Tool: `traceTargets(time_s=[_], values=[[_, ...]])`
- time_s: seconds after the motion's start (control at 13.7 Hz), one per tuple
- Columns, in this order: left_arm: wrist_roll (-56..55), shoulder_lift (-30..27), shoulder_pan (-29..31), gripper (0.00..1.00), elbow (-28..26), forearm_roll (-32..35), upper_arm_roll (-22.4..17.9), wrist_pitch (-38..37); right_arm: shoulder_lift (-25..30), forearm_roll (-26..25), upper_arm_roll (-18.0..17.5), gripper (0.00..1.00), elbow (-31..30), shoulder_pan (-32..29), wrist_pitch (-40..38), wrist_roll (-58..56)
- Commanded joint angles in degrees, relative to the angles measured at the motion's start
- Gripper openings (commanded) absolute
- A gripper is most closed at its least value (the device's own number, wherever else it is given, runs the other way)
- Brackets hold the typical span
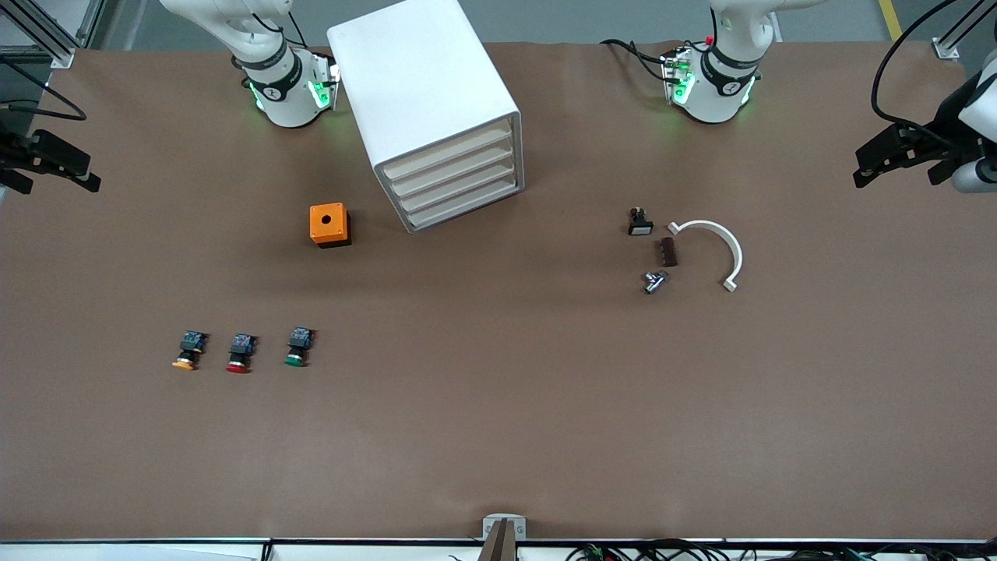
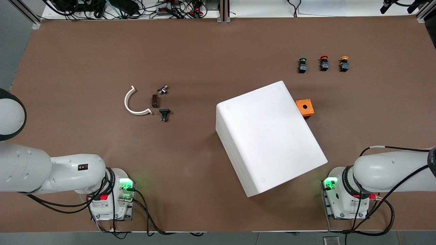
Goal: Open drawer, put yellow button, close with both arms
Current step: 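Move the left gripper toward the white drawer cabinet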
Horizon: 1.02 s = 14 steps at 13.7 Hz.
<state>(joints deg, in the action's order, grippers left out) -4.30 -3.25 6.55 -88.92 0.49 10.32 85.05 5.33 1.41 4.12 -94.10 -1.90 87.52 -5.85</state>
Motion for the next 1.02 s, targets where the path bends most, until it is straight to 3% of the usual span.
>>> traceTargets(time_s=[0.0, 0.29, 0.58, 0.95], values=[[0.3, -0.2, -0.2, 1.0, 1.0, 0.5, -0.5, -1.7, 0.0, -0.4, -0.4, 1.0, 0.5, -0.2, 0.2, 2.6], [0.2, 0.6, 0.1, 1.0, 1.8, 1.3, -0.7, -2.3, 0.0, 0.2, -0.4, 1.0, 0.5, -0.3, 0.5, 2.9], [-2.5, 5.8, 0.2, 1.0, 1.0, 0.9, -0.7, -3.8, 0.1, -0.2, -1.0, 1.0, 0.5, 0.6, 0.9, 6.0], [-25.5, 12.6, -2.5, 1.0, 1.3, 0.5, 1.7, -1.9, 0.1, -0.4, -1.0, 1.0, 0.5, 0.6, 1.2, 5.9]])
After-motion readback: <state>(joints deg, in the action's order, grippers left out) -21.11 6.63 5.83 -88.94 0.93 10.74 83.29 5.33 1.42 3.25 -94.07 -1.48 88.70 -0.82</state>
